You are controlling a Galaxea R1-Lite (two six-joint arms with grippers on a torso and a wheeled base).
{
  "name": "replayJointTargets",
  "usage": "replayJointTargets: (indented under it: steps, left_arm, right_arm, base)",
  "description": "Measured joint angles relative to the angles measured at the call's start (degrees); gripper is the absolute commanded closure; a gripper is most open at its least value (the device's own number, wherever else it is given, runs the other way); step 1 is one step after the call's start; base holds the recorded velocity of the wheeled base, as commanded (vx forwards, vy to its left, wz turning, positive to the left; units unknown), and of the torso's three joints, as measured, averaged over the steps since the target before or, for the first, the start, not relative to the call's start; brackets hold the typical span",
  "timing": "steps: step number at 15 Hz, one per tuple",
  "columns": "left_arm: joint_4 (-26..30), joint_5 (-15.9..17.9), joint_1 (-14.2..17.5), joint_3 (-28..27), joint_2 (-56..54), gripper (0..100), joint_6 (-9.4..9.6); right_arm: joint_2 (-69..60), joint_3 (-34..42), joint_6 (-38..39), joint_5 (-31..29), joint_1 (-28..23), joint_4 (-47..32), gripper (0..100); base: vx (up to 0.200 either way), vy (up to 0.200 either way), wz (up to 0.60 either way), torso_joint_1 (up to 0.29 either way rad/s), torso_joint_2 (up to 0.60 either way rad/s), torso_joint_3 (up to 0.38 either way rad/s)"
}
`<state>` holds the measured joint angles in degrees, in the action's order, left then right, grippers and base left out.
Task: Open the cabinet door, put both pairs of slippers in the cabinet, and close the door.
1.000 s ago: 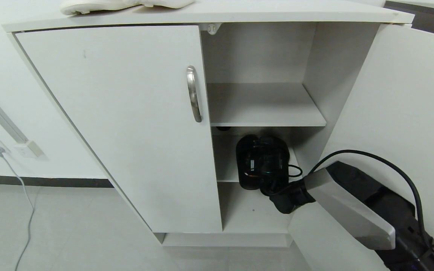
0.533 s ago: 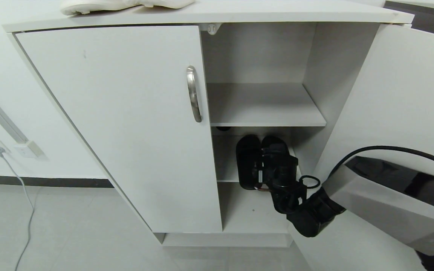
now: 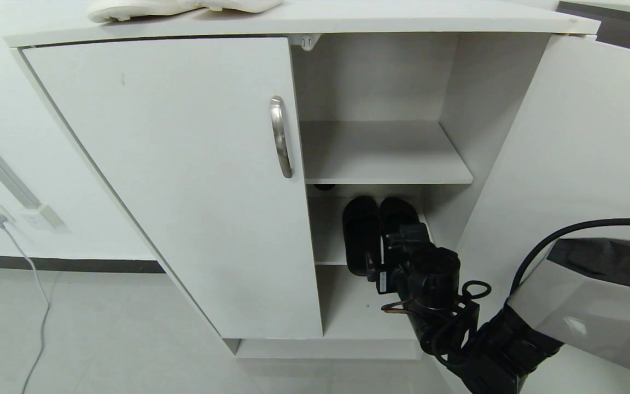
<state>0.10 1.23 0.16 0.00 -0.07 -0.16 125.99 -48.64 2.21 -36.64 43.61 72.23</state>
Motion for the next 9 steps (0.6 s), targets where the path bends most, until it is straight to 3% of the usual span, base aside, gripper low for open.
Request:
replayJointTargets:
  steps: [6, 9]
  left_arm:
    - [0.0, 0.0, 0.0, 0.0, 0.0, 100, 0.0]
    - [0.0, -0.1, 0.0, 0.0, 0.0, 100, -0.05]
  right_arm:
    - [0.1, 0.3, 0.0, -0.2, 0.2, 0.4, 0]
    - [0.2, 1.1, -0.3, -0.3, 0.2, 1.1, 0]
  base:
    - [-0.2, 0.0, 0.0, 0.002, 0.0, 0.004]
    - [0.0, 0.0, 0.0, 0.0, 0.0, 0.0]
